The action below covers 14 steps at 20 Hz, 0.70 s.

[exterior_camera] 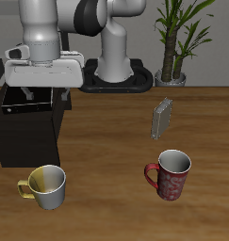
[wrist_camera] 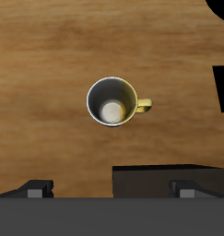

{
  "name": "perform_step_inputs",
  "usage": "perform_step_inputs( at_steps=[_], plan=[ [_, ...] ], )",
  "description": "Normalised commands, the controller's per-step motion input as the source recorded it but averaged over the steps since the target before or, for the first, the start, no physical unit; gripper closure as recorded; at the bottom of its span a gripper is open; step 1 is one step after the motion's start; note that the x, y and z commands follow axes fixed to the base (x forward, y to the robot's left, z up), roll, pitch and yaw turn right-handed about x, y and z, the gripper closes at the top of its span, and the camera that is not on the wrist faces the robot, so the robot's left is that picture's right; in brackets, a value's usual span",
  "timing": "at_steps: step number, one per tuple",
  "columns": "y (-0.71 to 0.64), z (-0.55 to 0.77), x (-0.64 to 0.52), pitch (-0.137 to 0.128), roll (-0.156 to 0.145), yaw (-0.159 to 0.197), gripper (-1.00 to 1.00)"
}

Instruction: Place the black book flat on top of the shelf and place the white-yellow mug on top of the shelf

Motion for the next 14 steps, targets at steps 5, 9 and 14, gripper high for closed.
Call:
perform_step_inputs(
  at_steps=[5,9,14],
  plan=[
    [-0.18,-0.15,0.35,0.006,0.025,0.053,-1.00],
    [-0.30,-0.19,0.29,-0.015,-0.006,-0.024,-1.00],
    [-0.06,-0.33,0.31,0.003,-0.031,0.038,-1.00]
  ],
)
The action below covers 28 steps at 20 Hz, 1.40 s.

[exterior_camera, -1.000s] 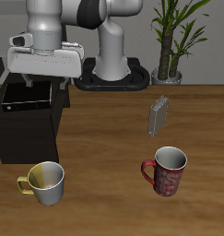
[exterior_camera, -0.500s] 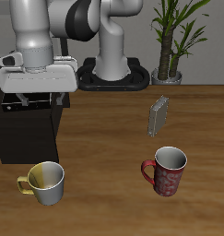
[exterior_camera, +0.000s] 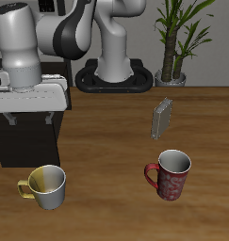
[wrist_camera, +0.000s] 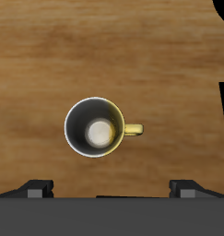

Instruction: Place the black book flat on top of the shelf and place the white-yellow mug on top of the shelf

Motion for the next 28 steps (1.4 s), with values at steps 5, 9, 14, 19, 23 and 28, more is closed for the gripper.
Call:
perform_step_inputs(
  at_steps=[5,9,14,19,23,28],
  plan=[
    [0.21,-0.37,0.15,-0.003,-0.010,0.037,-1.00],
    [0.35,-0.25,0.11,-0.018,-0.026,0.046,-1.00],
    [0.45,-0.16,0.14,-0.011,-0.029,0.026,-1.00],
    [0.24,-0.16,0.07,0.023,0.008,0.036,-1.00],
    [0.14,-0.35,0.22,0.057,0.002,0.051,-1.00],
    [0.16,-0.34,0.15,0.063,0.009,0.027,-1.00]
  ],
)
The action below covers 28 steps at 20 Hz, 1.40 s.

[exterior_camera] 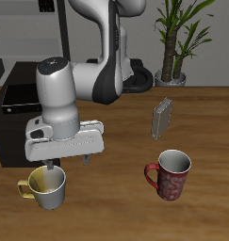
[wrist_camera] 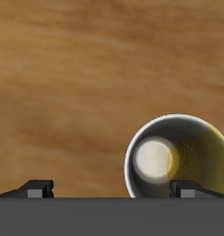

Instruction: Place the black book flat on top of the shelf and place the white-yellow mug on top of the shelf

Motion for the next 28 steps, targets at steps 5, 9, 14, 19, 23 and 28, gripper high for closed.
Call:
perform_step_inputs(
  at_steps=[5,9,14,19,23,28],
  plan=[
    [0.21,-0.33,0.09,0.050,0.024,0.024,-1.00],
    [0.07,-0.43,0.06,0.058,-0.008,-0.008,-1.00],
    [0.00,-0.24,0.00,0.035,0.007,-0.005,1.00],
    [-0.01,-0.09,-0.04,0.014,-0.004,-0.016,1.00],
    [-0.10,0.03,-0.08,0.006,-0.002,-0.021,1.00],
    [-0.14,0.35,-0.24,-0.045,-0.018,0.003,1.00]
  ],
)
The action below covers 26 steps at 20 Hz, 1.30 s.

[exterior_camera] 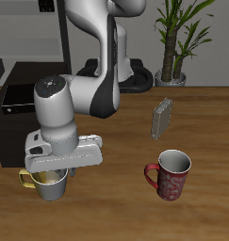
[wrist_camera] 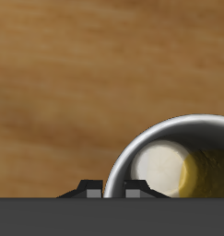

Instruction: Place the black book flat on top of the shelf and place the white-yellow mug on top of the shelf

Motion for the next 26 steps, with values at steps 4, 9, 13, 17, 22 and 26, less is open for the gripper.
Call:
perform_step_inputs(
  at_steps=[4,9,13,17,22,26],
  plan=[
    [0.03,0.57,-0.30,-0.089,0.023,0.002,1.00],
    [0.11,0.70,-0.35,-0.096,0.027,0.029,1.00],
    [0.23,1.36,-0.79,-0.169,0.035,0.005,1.00],
    [0.07,0.96,-0.61,-0.126,0.006,0.007,1.00],
    [-0.04,0.68,-0.48,-0.091,-0.019,-0.003,1.00],
    [-0.08,0.73,-0.74,-0.092,-0.021,-0.048,1.00]
  ],
)
